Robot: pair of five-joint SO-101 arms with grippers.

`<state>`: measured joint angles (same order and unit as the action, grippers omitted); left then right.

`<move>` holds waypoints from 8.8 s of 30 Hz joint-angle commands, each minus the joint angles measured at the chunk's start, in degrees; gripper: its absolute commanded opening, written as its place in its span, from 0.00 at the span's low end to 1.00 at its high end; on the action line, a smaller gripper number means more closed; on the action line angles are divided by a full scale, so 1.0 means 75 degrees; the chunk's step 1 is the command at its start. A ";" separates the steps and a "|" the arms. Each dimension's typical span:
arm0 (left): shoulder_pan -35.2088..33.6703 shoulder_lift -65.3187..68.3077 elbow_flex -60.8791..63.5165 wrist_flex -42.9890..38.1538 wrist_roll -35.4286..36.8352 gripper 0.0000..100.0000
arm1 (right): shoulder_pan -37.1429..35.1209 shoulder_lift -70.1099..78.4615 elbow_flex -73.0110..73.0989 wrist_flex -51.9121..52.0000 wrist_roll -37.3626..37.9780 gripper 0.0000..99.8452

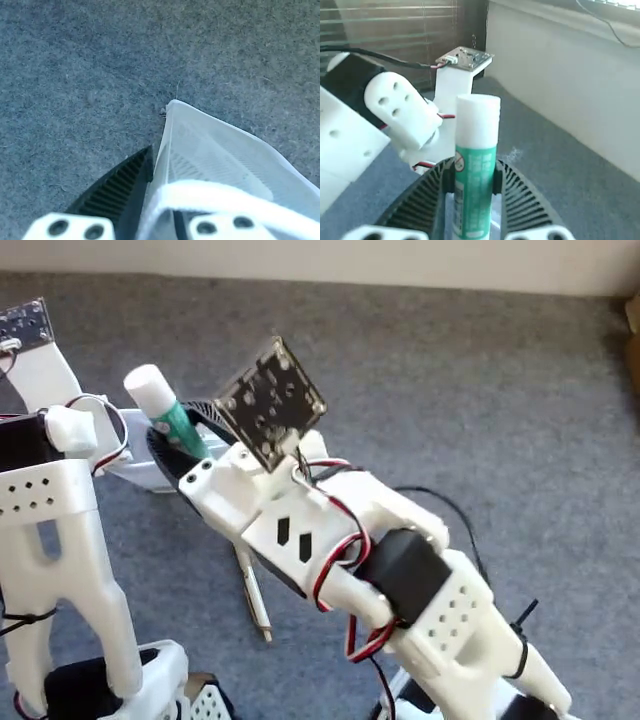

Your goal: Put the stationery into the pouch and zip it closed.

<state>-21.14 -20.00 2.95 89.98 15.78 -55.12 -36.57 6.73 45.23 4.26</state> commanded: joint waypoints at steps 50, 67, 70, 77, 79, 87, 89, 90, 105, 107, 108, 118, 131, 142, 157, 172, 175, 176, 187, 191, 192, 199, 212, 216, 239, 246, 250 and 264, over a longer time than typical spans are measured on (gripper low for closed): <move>-0.0182 0.0147 0.0100 -0.0070 0.0070 0.05 | -0.0252 0.1119 0.3886 -0.7449 0.1266 0.01; -0.0510 0.0147 0.0100 -0.0059 0.0070 0.05 | 0.0264 0.2327 0.3862 -0.7449 0.1266 0.01; -0.0510 0.0147 0.0100 -0.0059 0.0059 0.05 | 0.0240 0.2198 0.3862 -0.7449 0.1266 0.01; -0.0510 0.0147 0.0100 -0.0059 0.0059 0.05 | 0.0240 0.1647 0.3886 -0.7402 0.1254 0.01; -0.0510 0.0147 0.0100 -0.0059 0.0059 0.05 | 0.0240 0.1518 0.3897 -0.7390 0.1254 0.01; -0.0510 0.0147 0.0100 -0.0059 0.0059 0.05 | 0.0240 0.1225 0.3921 -0.7379 0.1254 0.21; -0.0510 0.0147 0.0100 -0.0059 0.0059 0.05 | 0.0240 0.1213 0.3933 -0.7379 0.1254 0.21; -0.0510 0.0147 0.0100 -0.0059 0.0059 0.05 | 0.0240 0.1201 0.3933 -0.7379 0.1254 0.21; -0.0522 0.0147 0.0358 -0.0117 0.0035 0.05 | -0.0100 -0.0076 0.3874 -0.5867 0.1219 0.21; -0.0522 0.0147 0.0358 -0.0117 0.0035 0.05 | -0.0240 -0.0240 0.3874 -0.5386 0.1219 0.21; -0.0522 0.0147 0.0358 -0.0117 0.0035 0.05 | -0.0287 -0.0311 0.3874 -0.5234 0.1219 0.21; -0.1330 0.0135 0.0311 -0.0117 0.0059 0.05 | -0.0428 -0.0358 0.3874 -0.5046 0.1207 0.21; -0.3007 -0.2198 0.0967 -0.0328 0.0375 0.05 | -0.1237 -0.0147 0.2409 -0.2245 0.0410 0.21; -0.3335 -0.3979 0.2901 -0.2016 0.0445 0.05 | -0.0639 0.2479 0.0955 -0.1037 0.0152 0.21; -0.3347 -0.3253 0.2889 -0.2133 0.0469 0.05 | 0.0193 0.2620 -0.0158 0.3300 -0.2743 0.21; -0.3335 -0.3253 0.2960 -0.2086 0.0457 0.05 | 0.0182 0.2655 0.3218 0.0862 -0.3095 0.21; -0.3147 -0.3264 0.2960 -0.2075 0.0445 0.05 | 0.0170 0.2960 0.3382 0.0557 -0.3095 0.21; -0.3100 -0.3276 0.2960 -0.2075 0.0434 0.05 | 0.0170 0.3229 0.3370 0.0533 -0.3095 0.21; -0.3007 -0.3276 0.3171 -0.2133 0.0434 0.05 | 0.0158 0.5644 0.2163 0.0486 -0.3095 0.21; -0.3007 -0.3276 0.3171 -0.2133 0.0445 0.05 | 0.0123 0.5867 0.1870 0.0475 -0.3095 0.21; -0.3007 -0.3276 0.3171 -0.2133 0.0445 0.05 | 0.0123 0.5867 0.1834 0.0486 -0.3095 0.21; -0.3007 -0.3288 0.3182 -0.2133 0.0445 0.05 | 0.0311 0.4741 0.1893 0.0486 -0.3095 0.21; -0.3018 -0.3300 0.3194 -0.2133 0.0422 0.05 | 0.0264 0.5292 0.2632 -0.1436 -0.3622 0.17; -0.3007 -0.3300 0.3194 -0.2133 0.0422 0.05 | 0.0287 0.5996 0.2397 -0.1530 -0.3587 0.08; -0.2995 -0.3300 0.3194 -0.2110 0.0422 0.05 | 0.1823 0.7473 -0.0897 0.3475 -0.1641 0.04; -0.2995 -0.3300 0.3194 -0.2110 0.0422 0.05 | 0.1928 0.7484 -0.0897 0.3475 -0.1325 0.04; -0.2983 -0.3300 0.3194 -0.2098 0.0422 0.05 | 0.1916 0.7484 -0.0721 0.3511 -0.1313 0.04; -0.2338 -0.3300 0.3218 -0.2075 0.0410 0.05 | 0.1975 0.6793 -0.0733 0.4765 -0.0774 0.00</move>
<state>-41.01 -45.58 26.95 75.21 18.68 -41.49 19.96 3.12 79.87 -2.07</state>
